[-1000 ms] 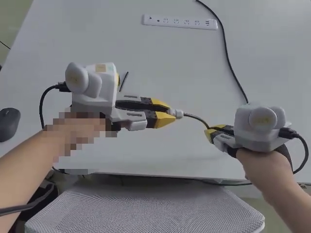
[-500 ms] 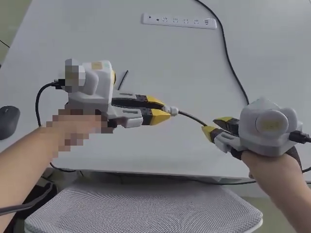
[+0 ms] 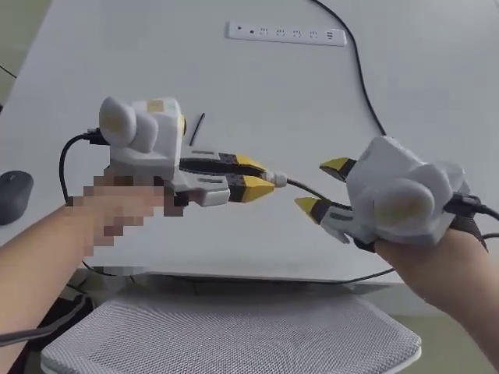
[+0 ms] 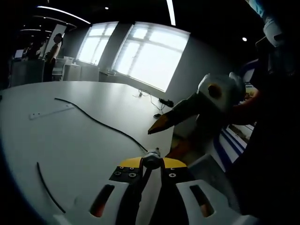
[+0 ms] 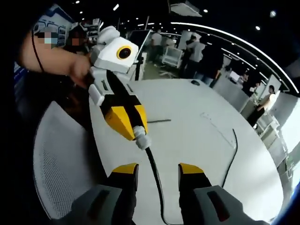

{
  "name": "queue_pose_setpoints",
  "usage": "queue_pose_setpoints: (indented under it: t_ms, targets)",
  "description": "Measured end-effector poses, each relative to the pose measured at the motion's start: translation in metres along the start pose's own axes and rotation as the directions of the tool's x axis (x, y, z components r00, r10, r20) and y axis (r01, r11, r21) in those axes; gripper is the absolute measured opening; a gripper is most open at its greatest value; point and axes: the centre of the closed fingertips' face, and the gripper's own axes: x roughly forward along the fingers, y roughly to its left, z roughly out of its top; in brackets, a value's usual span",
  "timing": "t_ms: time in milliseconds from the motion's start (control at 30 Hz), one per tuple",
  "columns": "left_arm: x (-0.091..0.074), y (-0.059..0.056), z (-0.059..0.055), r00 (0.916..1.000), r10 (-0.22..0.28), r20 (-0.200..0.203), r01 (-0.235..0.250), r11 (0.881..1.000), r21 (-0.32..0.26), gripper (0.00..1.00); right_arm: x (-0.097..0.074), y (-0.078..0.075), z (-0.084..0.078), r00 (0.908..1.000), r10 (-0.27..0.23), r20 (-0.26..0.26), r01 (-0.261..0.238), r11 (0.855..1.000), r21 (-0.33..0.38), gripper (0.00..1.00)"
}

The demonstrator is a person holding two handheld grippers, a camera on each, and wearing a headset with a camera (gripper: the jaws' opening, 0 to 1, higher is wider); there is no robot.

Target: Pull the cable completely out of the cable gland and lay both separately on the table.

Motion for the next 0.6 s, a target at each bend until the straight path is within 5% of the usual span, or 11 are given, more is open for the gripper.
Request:
queue_pose_setpoints:
  t_ms: [167, 600]
  targets:
    - [0.000, 0.000, -0.001, 1.0000, 0.002, -0.002, -0.002, 1.000, -0.002, 0.15, 0.009, 0.004, 0.006, 1.0000, 0.003, -0.002, -0.003, 0.995, -0.098, 0.24]
    - [0.001, 0.004, -0.001, 1.0000, -0.006, -0.005, 0.006, 1.000, -0.013, 0.15, 0.016, 0.006, 0.008, 0.9998, 0.019, 0.002, -0.019, 0.987, -0.161, 0.03]
